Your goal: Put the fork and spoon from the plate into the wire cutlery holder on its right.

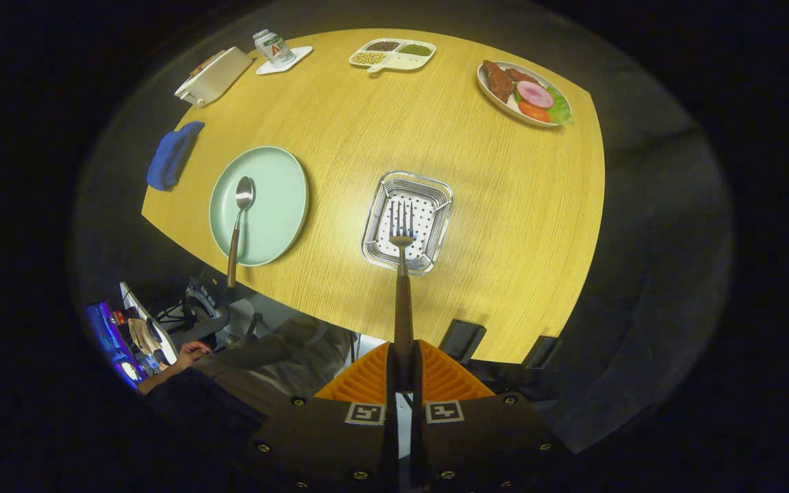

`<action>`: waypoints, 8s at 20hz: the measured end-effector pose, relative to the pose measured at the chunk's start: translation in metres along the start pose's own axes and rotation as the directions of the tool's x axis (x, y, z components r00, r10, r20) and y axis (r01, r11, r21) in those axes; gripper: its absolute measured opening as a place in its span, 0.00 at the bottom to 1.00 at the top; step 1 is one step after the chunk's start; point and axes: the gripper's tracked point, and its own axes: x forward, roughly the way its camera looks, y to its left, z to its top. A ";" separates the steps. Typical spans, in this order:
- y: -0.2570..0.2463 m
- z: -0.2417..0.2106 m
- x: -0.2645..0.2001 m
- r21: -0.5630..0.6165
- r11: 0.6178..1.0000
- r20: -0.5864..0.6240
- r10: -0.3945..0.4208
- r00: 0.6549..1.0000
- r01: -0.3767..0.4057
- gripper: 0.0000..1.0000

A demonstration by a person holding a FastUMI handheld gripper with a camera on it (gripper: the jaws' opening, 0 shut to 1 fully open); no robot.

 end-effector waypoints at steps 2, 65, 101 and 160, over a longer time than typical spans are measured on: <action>-0.002 0.005 0.008 -0.002 1.000 -0.031 -0.002 1.000 0.002 0.07; 0.269 0.036 0.110 0.005 0.986 0.136 0.162 0.977 -0.164 0.54; 0.127 -0.009 -0.003 -0.141 0.983 0.079 0.126 0.989 -0.114 0.04; 0.171 0.011 -0.234 0.204 0.979 0.979 -0.204 0.027 -0.011 0.21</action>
